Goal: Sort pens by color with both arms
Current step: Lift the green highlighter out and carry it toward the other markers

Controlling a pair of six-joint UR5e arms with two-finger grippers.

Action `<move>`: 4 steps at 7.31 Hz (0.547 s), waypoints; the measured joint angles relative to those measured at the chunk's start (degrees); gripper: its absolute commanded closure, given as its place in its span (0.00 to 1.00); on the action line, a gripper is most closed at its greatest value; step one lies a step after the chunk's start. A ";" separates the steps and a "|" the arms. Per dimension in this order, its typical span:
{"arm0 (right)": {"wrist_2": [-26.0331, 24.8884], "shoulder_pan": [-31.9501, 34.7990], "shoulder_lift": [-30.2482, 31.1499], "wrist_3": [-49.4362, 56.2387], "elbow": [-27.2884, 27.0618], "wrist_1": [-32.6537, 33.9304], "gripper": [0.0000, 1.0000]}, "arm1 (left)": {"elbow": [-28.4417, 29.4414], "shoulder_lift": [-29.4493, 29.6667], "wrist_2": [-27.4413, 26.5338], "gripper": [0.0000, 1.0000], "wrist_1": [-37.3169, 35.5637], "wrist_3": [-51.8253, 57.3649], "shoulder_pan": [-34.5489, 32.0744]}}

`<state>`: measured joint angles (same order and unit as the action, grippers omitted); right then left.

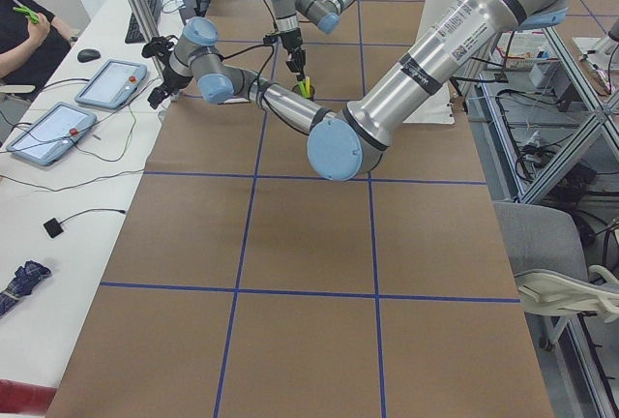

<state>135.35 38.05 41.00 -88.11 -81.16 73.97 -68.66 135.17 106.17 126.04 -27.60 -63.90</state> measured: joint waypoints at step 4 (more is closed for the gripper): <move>-0.99 7.45 5.28 -0.64 -14.08 0.46 1.00 | 0.05 0.00 0.00 0.01 0.08 -0.44 0.00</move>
<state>134.37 45.51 46.28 -88.74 -95.24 74.42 -68.61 135.18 106.17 126.11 -28.04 -63.90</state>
